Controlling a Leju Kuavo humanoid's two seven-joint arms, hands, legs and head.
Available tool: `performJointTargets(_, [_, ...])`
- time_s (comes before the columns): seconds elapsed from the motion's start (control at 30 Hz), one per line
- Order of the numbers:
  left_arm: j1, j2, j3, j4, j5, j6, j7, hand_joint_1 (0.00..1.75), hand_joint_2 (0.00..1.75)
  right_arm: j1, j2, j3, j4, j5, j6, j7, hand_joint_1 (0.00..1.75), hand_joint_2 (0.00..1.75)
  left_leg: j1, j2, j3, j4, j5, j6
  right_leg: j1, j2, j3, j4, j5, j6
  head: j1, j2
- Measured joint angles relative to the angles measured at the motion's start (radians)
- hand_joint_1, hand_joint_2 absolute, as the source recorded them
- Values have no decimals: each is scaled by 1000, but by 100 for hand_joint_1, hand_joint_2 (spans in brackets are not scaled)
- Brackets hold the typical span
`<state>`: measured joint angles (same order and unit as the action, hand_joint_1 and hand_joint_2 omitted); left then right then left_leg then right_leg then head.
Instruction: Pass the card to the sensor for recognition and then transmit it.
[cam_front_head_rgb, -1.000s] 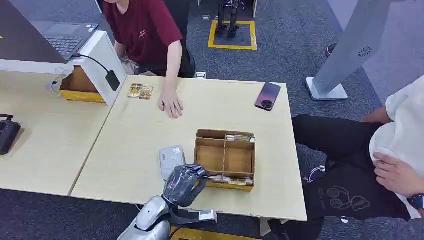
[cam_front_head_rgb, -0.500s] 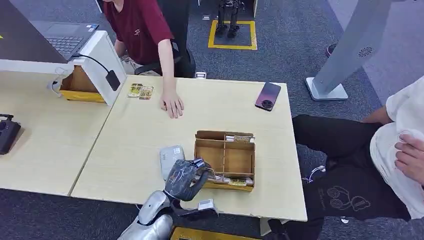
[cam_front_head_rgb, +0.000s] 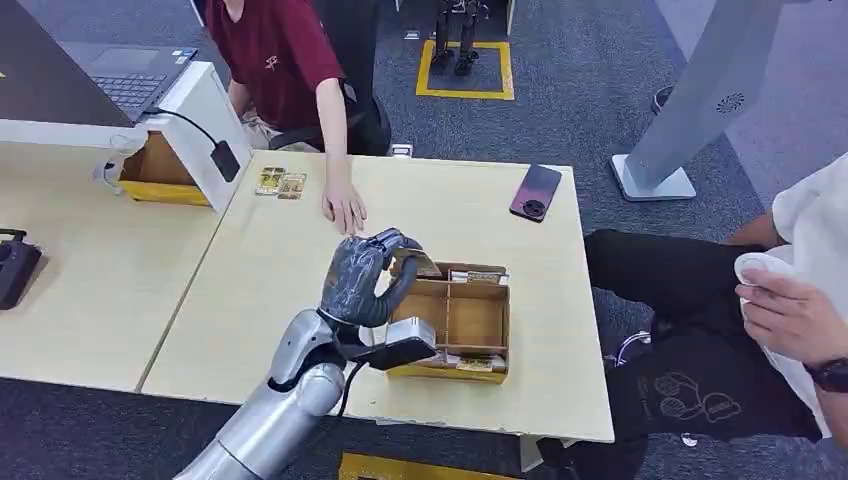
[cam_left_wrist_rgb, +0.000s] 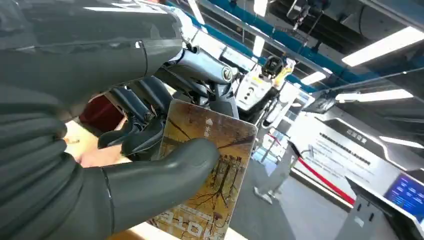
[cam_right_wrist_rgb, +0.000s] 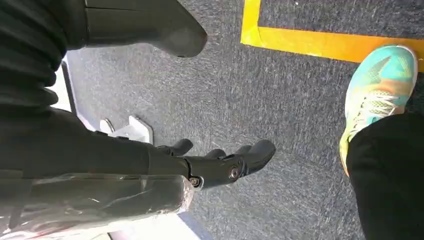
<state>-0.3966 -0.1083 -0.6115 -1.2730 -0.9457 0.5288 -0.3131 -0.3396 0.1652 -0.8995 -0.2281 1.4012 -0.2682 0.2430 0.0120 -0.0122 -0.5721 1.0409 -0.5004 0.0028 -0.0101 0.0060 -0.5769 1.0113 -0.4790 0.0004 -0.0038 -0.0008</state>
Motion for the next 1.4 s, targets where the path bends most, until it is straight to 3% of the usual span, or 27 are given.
performJointTargets(0.13, [-65, -4, 15, 52, -23, 37, 44, 175, 175, -7, 5, 7, 0, 17, 11, 13, 0, 175, 0, 0, 0, 0, 0, 0, 0, 0, 0, 0, 0, 0, 0, 0])
performJointTargets(0.37, [-235, -48, 96, 267, -32, 87, 106, 175, 175, -32, 19, 37, 1, 56, 28, 39, 0, 175, 0, 0, 0, 0, 1, 0, 0, 0, 0, 0, 1, 0, 0, 0])
performJointTargets(0.67, [-385, -85, 263, 526, 135, 58, 40, 175, 175, -55, 44, 67, 2, 76, 30, 52, 0, 175, 0, 0, 0, 0, 1, 0, 0, 1, 0, 1, 1, 0, 0, 0])
performJointTargets(1.07, [-415, -93, 335, 644, 121, 82, 15, 175, 175, -57, 60, 76, 2, 80, 27, 44, 0, 175, 0, 0, 0, 0, 1, 0, 0, 0, 0, 1, 1, 0, 0, 0])
performJointTargets(1.1, [-415, -93, 338, 649, 121, 85, 15, 75, 175, -57, 60, 76, 2, 80, 27, 41, 0, 175, 0, 0, 0, 0, 1, 0, 0, 0, 0, 1, 1, 0, 0, 0])
performJointTargets(1.13, [-415, -93, 343, 654, 121, 87, 15, 0, 175, -58, 60, 76, 2, 80, 29, 40, 0, 175, 0, 0, 0, 0, 1, 0, 0, 0, 0, 1, 1, 0, 0, 0])
performJointTargets(1.4, [-415, -93, 355, 679, 114, 112, 8, 0, 175, -62, 66, 76, 2, 85, 30, 44, 0, 175, 0, 0, 0, 0, 1, 0, 0, 0, 0, 1, 1, 0, 0, 0])
